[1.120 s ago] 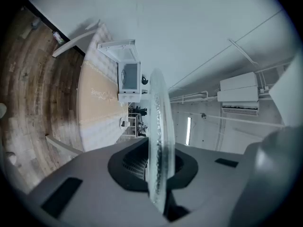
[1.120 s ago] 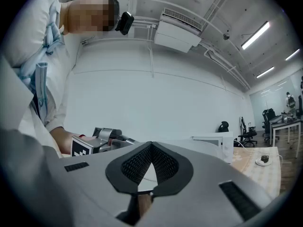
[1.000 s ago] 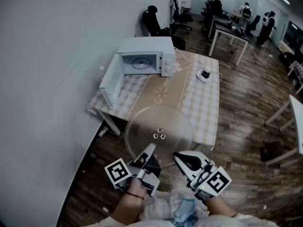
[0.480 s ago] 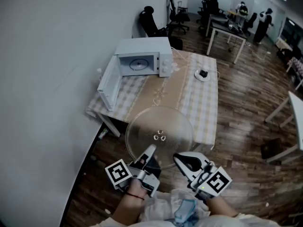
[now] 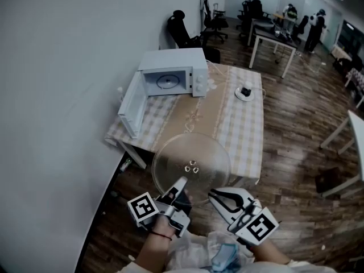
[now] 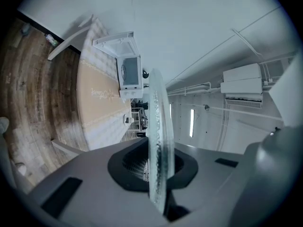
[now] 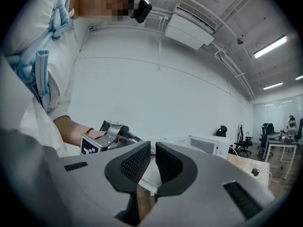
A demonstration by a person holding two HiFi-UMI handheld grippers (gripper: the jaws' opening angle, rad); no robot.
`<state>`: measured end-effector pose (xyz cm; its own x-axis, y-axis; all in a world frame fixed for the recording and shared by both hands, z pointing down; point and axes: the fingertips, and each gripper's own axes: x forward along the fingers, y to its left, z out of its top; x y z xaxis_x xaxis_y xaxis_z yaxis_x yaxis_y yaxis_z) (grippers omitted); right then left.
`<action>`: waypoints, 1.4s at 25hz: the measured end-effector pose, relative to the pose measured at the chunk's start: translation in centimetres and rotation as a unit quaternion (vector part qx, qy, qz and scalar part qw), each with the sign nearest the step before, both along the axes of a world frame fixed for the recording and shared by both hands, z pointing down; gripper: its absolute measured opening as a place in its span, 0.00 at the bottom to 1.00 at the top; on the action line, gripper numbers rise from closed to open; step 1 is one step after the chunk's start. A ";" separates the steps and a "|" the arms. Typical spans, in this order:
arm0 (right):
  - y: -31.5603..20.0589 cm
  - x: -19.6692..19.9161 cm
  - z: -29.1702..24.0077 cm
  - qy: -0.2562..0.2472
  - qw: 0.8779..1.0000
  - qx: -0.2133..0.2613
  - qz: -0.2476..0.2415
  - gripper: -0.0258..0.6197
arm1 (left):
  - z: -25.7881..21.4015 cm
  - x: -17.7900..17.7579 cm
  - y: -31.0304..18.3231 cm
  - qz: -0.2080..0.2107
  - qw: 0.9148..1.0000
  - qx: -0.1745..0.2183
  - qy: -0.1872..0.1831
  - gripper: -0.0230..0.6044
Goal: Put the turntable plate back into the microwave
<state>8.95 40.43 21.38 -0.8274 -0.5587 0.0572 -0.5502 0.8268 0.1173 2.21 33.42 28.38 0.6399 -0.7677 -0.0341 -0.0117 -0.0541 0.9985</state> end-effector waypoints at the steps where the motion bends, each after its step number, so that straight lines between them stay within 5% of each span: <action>1: 0.0 -0.1 0.2 0.011 1.000 0.002 -0.001 0.09 | 0.2 -0.2 -0.3 0.005 1.000 0.000 -0.004 0.06; 11: -1.1 -1.4 3.2 0.118 0.993 0.002 0.002 0.10 | 0.9 -1.7 -4.5 0.070 0.997 0.007 -0.010 0.06; 13: -1.6 -1.8 3.4 0.126 0.992 0.002 0.002 0.17 | 1.0 -2.0 -5.5 0.076 0.997 0.011 -0.010 0.06; 35: -10.4 -5.9 5.2 0.182 0.982 0.021 0.040 0.20 | 2.1 -5.8 -13.6 0.068 0.998 0.013 0.011 0.06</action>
